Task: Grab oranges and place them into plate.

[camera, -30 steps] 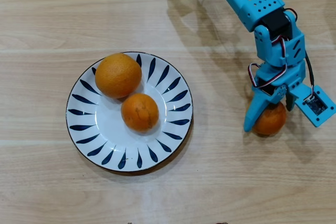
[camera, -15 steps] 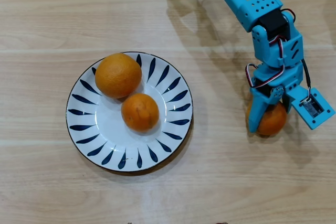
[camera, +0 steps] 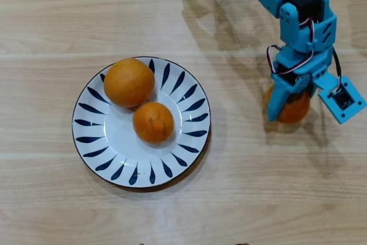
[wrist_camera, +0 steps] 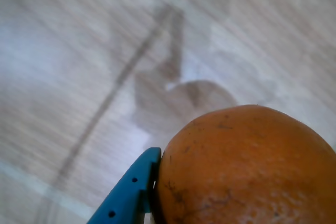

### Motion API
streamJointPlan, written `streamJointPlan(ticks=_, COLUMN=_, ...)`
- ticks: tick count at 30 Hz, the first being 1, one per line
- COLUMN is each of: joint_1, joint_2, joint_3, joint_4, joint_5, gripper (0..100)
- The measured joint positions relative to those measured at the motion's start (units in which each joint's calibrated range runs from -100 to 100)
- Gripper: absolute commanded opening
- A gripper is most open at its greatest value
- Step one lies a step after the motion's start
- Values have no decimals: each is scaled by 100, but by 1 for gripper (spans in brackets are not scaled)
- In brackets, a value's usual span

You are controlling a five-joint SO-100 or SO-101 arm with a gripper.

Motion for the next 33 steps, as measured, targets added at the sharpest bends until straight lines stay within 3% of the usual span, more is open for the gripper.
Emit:
streamJointPlan(ticks=10, joint_1=312, joint_2=-880, joint_3=-823, joint_4=1197, joint_5=480, gripper=35)
streamJointPlan(ticks=17, joint_1=785, joint_2=-2277, joint_3=1062, joint_4=1111, joint_5=631, gripper=35)
streamJointPlan(ticks=22, joint_1=1249, joint_2=-3893, joint_3=3665, joint_4=52, joint_5=751, gripper=35)
streamJointPlan(ticks=28, joint_1=1959, joint_2=-5891, joint_3=7127, joint_4=-1998, joint_5=856, gripper=35)
streamJointPlan(ticks=33, joint_1=2474, joint_2=-6526, joint_3=9199, joint_4=-3730, joint_5=975, gripper=35)
